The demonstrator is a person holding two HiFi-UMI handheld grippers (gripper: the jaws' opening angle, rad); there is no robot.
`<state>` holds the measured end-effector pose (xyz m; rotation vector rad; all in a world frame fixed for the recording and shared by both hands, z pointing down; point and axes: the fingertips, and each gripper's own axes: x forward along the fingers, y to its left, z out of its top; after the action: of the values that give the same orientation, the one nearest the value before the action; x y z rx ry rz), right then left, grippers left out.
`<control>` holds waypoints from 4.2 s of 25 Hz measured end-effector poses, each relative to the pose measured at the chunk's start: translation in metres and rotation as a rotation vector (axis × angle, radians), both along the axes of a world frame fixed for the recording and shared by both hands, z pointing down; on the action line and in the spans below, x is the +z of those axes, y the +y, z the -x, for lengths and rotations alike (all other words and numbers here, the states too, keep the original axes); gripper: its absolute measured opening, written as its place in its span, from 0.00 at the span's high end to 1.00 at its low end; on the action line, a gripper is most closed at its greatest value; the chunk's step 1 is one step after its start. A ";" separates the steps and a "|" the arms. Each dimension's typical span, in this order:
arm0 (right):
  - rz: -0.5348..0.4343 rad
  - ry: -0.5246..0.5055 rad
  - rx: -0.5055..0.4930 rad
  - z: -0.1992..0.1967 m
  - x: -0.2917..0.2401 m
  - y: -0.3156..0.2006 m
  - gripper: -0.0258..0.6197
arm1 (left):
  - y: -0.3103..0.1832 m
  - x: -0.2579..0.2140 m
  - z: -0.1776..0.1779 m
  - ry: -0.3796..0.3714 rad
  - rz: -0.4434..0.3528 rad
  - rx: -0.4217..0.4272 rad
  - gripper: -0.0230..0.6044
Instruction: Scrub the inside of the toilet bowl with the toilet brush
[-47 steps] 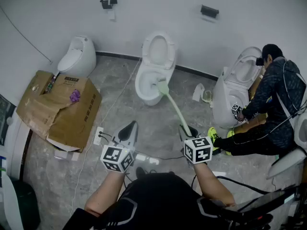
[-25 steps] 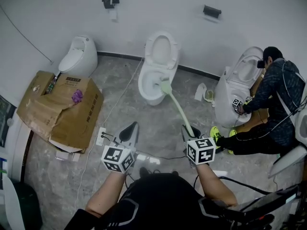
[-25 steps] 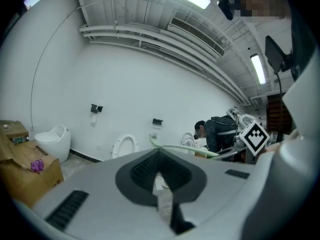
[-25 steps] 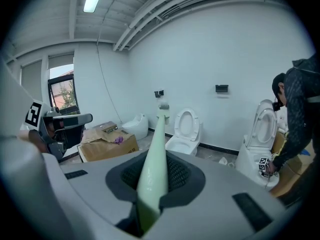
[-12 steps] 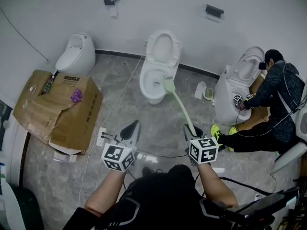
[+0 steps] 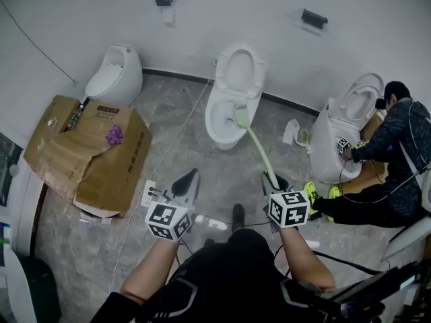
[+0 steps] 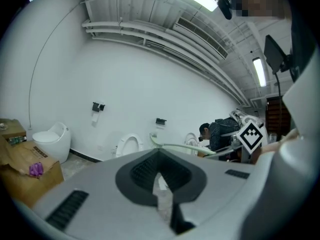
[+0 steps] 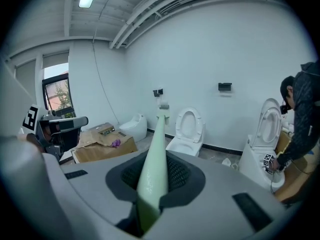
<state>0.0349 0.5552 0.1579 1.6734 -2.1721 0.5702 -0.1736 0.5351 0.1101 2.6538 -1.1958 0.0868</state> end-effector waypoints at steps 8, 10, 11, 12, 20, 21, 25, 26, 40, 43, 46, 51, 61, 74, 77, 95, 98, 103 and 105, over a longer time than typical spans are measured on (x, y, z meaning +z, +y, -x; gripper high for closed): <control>0.004 -0.018 -0.040 -0.023 -0.002 -0.075 0.86 | -0.060 -0.011 -0.014 -0.018 0.000 -0.057 0.95; 0.006 -0.020 -0.049 -0.029 -0.003 -0.092 0.86 | -0.075 -0.011 -0.020 -0.014 0.010 -0.071 0.95; 0.006 -0.019 -0.054 -0.033 -0.004 -0.099 0.86 | -0.081 -0.011 -0.024 -0.014 0.013 -0.074 0.95; 0.003 -0.018 -0.059 -0.038 -0.005 -0.107 0.86 | -0.088 -0.012 -0.028 -0.015 0.014 -0.077 0.95; -0.005 -0.029 -0.076 -0.079 -0.004 -0.161 0.86 | -0.140 -0.016 -0.068 -0.023 0.012 -0.090 0.95; -0.007 -0.030 -0.082 -0.085 -0.003 -0.167 0.86 | -0.146 -0.016 -0.074 -0.027 0.010 -0.092 0.95; 0.000 -0.033 -0.097 -0.100 0.004 -0.186 0.86 | -0.165 -0.011 -0.091 -0.039 0.013 -0.109 0.95; 0.002 -0.037 -0.100 -0.105 0.005 -0.191 0.86 | -0.170 -0.010 -0.095 -0.043 0.016 -0.116 0.95; 0.017 -0.052 -0.113 -0.137 0.016 -0.238 0.86 | -0.216 -0.007 -0.127 -0.092 0.032 -0.118 0.95; 0.022 -0.049 -0.101 -0.140 0.016 -0.248 0.86 | -0.229 -0.005 -0.132 -0.088 0.041 -0.094 0.95; 0.029 -0.039 -0.089 -0.141 0.019 -0.261 0.87 | -0.246 -0.002 -0.133 -0.076 0.046 -0.078 0.95; 0.047 -0.023 -0.074 -0.129 0.025 -0.282 0.86 | -0.275 0.007 -0.124 -0.071 0.045 -0.053 0.95; 0.095 0.018 -0.058 -0.092 0.040 -0.345 0.86 | -0.350 0.026 -0.097 -0.067 0.072 0.012 0.95; 0.166 0.041 -0.015 -0.054 0.072 -0.417 0.86 | -0.439 0.056 -0.054 -0.043 0.134 0.075 0.95; 0.194 0.045 -0.008 -0.053 0.089 -0.427 0.86 | -0.453 0.069 -0.052 -0.064 0.148 0.104 0.95; 0.348 0.122 -0.124 -0.117 0.215 -0.478 0.87 | -0.502 0.170 -0.102 -0.072 0.289 0.055 0.95; 0.388 0.134 -0.151 -0.122 0.237 -0.474 0.87 | -0.503 0.193 -0.106 -0.099 0.302 0.053 0.95; 0.443 0.150 -0.192 -0.126 0.272 -0.460 0.86 | -0.501 0.233 -0.105 -0.139 0.336 0.025 0.95; 0.460 0.155 -0.202 -0.127 0.286 -0.455 0.86 | -0.497 0.248 -0.105 -0.141 0.351 0.022 0.95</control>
<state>0.1621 0.1003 0.4436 1.1993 -1.8885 0.7815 -0.0688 0.0379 0.3577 2.3832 -1.0764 0.4515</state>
